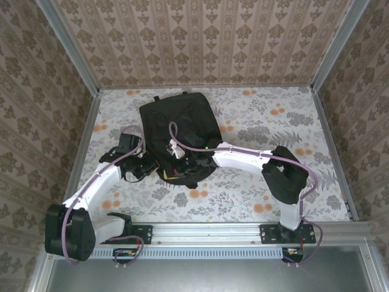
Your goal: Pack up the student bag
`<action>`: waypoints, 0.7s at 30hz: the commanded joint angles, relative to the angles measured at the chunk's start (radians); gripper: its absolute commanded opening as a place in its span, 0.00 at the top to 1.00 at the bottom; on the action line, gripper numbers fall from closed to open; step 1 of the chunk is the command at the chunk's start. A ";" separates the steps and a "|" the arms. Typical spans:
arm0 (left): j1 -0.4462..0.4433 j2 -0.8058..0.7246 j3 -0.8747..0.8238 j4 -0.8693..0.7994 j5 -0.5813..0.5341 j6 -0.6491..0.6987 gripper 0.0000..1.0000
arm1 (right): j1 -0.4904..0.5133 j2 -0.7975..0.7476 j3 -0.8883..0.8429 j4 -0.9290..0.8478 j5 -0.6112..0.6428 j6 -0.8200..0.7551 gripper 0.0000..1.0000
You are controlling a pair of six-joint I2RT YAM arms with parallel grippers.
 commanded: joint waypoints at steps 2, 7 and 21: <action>0.021 -0.040 0.039 -0.045 -0.055 0.047 1.00 | -0.009 -0.069 -0.023 -0.076 0.019 -0.058 1.00; 0.043 -0.052 0.056 -0.082 -0.063 0.073 1.00 | -0.017 -0.096 -0.043 -0.117 0.026 -0.091 1.00; 0.096 -0.054 0.104 -0.138 -0.055 0.134 1.00 | -0.072 -0.139 -0.074 -0.182 0.032 -0.153 1.00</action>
